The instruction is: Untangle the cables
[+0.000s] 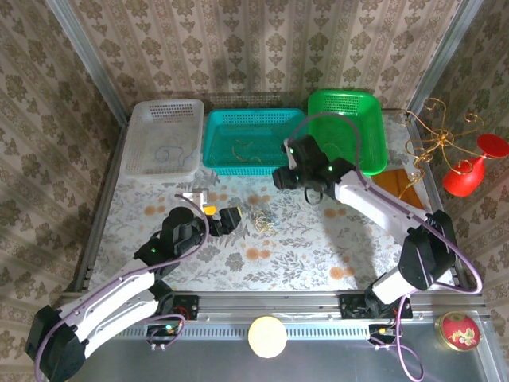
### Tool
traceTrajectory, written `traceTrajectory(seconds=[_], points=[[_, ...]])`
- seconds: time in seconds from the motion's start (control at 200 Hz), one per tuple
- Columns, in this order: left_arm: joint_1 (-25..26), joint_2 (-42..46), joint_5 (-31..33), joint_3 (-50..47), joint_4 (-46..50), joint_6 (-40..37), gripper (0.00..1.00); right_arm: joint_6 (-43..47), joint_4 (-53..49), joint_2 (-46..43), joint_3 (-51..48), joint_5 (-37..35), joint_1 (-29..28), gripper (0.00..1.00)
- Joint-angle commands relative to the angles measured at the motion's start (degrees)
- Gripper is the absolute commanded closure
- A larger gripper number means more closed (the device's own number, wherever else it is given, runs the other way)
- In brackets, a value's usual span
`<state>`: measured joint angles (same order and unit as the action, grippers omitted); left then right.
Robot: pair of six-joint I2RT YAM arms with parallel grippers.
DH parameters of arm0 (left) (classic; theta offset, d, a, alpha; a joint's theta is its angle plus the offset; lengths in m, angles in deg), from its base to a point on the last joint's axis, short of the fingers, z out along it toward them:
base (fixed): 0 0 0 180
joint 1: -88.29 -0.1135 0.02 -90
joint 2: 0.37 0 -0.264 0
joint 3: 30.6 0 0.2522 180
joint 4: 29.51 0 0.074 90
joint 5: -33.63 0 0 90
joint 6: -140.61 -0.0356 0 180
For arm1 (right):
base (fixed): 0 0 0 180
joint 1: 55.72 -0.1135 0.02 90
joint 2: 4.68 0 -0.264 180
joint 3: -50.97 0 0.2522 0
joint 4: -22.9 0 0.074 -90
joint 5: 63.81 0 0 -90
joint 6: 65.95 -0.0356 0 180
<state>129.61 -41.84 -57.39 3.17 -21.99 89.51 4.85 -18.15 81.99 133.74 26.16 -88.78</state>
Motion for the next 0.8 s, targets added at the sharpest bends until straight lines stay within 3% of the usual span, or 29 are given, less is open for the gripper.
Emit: traceTrajectory(seconds=[0.0,0.29,0.795], points=[[-0.59,2.04,2.3,-0.68,4.95,1.96,0.0,-7.07,5.82,-3.72,-8.85,6.21,-1.07,0.51],[-0.73,-2.0,2.1,2.74,12.54,0.03,0.0,-12.67,16.4,-6.15,-25.52,10.78,-2.36,0.58],[3.48,-32.66,1.49,19.38,9.0,-6.95,0.0,-15.26,25.18,2.27,-26.57,13.36,-2.36,0.69]])
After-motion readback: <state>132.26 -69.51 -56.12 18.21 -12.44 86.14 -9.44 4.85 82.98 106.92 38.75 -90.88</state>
